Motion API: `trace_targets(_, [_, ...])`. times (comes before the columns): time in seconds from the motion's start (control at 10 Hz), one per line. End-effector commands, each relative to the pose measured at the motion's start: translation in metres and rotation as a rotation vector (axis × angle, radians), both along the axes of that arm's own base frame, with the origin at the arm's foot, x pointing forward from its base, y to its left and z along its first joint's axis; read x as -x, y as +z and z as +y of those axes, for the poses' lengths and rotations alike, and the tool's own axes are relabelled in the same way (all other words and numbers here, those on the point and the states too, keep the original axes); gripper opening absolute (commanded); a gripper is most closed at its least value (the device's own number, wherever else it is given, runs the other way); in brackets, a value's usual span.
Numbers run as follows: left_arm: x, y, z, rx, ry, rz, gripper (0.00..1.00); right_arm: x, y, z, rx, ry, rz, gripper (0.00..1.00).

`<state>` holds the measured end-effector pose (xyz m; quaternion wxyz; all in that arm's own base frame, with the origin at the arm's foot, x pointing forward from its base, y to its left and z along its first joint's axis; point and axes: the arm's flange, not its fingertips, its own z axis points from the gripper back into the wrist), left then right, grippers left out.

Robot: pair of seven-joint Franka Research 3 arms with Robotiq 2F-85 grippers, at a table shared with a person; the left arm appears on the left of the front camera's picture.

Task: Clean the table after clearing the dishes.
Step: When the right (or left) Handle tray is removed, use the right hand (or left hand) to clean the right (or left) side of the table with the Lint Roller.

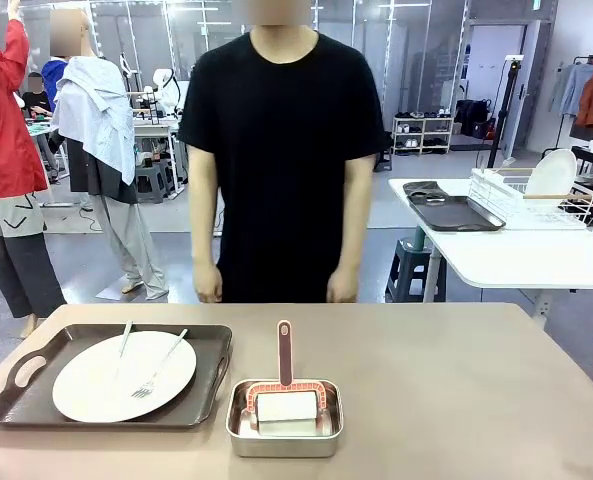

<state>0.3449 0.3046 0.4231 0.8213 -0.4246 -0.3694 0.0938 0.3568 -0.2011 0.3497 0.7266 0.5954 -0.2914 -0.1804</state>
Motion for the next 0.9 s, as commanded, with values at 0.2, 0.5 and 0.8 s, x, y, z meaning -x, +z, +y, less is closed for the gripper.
trace_targets(0.2, [0.0021,0.0021,0.0022,0.006,-0.005,-0.007,1.00,0.0001,0.0033,-0.0040,0.001,-0.002,-0.008,1.00])
trace_targets(0.5, [0.0021,0.0021,0.0022,0.006,-0.005,-0.007,1.00,0.0001,0.0033,-0.0040,0.001,-0.002,-0.008,1.00])
trace_targets(0.8, [0.0021,0.0021,0.0022,0.006,-0.005,-0.007,1.00,0.0001,0.0033,-0.0040,0.001,-0.002,-0.008,1.00])
